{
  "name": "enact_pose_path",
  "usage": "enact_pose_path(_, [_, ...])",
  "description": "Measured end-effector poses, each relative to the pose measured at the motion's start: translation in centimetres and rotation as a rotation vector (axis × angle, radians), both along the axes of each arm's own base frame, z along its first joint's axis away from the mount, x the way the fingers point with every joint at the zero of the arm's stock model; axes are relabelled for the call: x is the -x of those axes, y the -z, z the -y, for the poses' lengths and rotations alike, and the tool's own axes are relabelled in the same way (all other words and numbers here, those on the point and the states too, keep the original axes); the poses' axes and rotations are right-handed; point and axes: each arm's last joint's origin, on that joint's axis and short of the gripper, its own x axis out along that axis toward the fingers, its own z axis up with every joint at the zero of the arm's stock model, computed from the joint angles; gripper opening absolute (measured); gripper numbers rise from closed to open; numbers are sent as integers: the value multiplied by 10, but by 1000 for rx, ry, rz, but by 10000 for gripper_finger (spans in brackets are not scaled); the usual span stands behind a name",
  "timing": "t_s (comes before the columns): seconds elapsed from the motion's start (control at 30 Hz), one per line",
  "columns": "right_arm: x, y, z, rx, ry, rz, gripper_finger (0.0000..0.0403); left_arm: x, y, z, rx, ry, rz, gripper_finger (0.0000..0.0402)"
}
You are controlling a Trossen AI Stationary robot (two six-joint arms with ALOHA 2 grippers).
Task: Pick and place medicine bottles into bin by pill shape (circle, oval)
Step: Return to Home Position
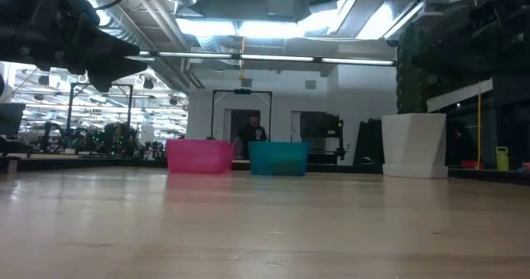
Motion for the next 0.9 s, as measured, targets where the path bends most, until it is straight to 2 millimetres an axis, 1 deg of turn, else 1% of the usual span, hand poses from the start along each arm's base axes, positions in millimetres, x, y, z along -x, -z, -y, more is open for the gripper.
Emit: enact_pose_path(0.9, [0,0,0,-1,0,-1,217,0,0,0,0,0,0,206])
